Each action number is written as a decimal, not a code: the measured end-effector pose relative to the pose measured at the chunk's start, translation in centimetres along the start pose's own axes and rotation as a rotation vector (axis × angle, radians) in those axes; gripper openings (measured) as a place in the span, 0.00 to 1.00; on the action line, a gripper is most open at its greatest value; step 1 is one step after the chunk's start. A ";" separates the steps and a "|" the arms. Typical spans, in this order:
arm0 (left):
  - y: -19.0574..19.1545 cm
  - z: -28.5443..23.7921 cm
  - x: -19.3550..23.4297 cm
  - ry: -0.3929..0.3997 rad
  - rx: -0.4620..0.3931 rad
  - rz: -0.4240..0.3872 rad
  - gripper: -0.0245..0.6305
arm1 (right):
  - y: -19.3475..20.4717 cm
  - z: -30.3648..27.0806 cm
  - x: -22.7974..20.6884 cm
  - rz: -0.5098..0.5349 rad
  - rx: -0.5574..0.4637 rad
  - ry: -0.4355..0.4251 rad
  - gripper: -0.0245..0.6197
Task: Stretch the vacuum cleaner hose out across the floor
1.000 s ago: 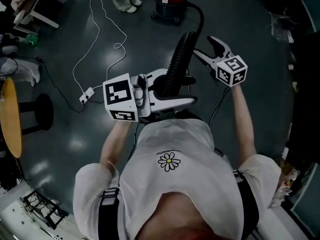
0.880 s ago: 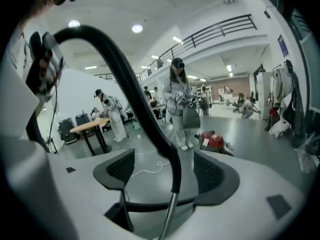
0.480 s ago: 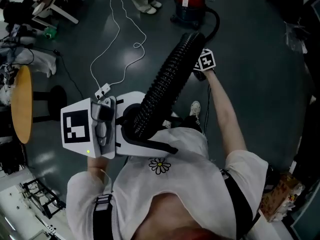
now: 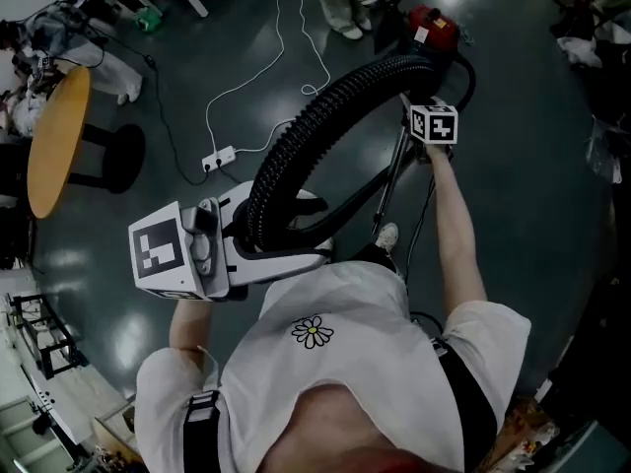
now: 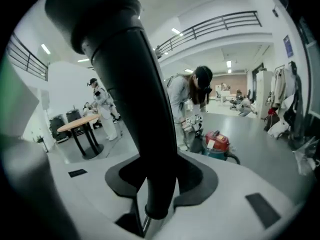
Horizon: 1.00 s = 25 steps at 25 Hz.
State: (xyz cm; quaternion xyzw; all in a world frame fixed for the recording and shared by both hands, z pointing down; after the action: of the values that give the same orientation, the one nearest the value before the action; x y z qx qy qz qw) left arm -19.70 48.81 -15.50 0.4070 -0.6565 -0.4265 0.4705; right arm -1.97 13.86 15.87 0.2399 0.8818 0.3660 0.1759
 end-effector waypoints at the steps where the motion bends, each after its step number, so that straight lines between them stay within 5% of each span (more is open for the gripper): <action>1: 0.5 0.6 0.2 -0.014 0.001 0.019 0.30 | -1.4 1.7 -0.8 -0.005 -0.023 0.055 0.30; 4: 0.2 3.1 -0.1 0.009 -0.023 0.025 0.30 | -7.3 8.6 -2.3 0.001 -0.125 0.231 0.30; 8: 1.9 5.4 -0.3 0.033 0.070 -0.041 0.31 | -14.6 19.0 -0.7 0.143 -0.286 0.429 0.29; 12: 0.1 8.2 -1.0 0.287 -0.191 -0.003 0.31 | -19.2 29.2 6.6 0.550 -0.427 0.623 0.29; 16: -1.8 7.5 2.0 0.306 -0.238 -0.020 0.31 | -19.5 35.5 15.1 1.001 -0.396 0.886 0.28; 21: -4.5 2.8 7.5 0.490 -0.267 0.238 0.31 | -17.3 40.7 24.3 1.352 -0.461 1.077 0.27; 25: -6.5 -2.8 7.6 0.818 -0.247 0.493 0.41 | -12.5 42.1 31.0 1.584 -0.480 1.001 0.27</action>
State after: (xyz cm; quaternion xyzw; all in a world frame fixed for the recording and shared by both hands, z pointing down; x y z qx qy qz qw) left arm -17.83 39.21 -19.00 0.3147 -0.4393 -0.1826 0.8214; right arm -10.69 46.85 -25.66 0.5389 0.3389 0.6088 -0.4734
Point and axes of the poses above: the fingertips, and each gripper's own axes: z backward along the fingers, x to its left, y out of its underside, the point moved 6 cm from there along z, backward along the fingers, and after that the axes turned 13 degrees about x, right-handed, at the moved point
